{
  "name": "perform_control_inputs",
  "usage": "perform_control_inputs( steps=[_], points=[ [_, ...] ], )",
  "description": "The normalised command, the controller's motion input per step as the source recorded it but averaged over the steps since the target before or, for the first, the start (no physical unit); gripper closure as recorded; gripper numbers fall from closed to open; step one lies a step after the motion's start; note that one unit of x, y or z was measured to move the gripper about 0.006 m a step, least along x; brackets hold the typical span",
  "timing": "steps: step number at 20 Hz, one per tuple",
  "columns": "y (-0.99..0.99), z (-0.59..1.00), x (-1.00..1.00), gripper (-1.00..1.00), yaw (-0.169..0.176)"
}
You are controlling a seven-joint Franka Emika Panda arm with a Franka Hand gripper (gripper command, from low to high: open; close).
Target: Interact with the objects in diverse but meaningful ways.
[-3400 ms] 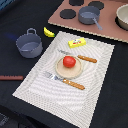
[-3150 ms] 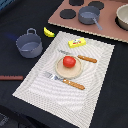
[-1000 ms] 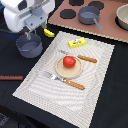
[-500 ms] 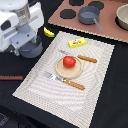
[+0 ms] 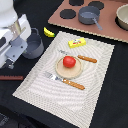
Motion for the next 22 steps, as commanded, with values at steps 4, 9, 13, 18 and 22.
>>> perform_control_inputs(
  steps=[4,9,13,18,22],
  points=[
    [-0.48,0.23,0.01,-1.00,0.093],
    [-0.37,0.19,0.00,-1.00,0.110],
    [-0.42,0.00,0.02,-1.00,0.108],
    [-0.36,-0.23,0.05,-1.00,0.064],
    [-0.20,-0.31,0.05,-1.00,0.011]
  ],
)
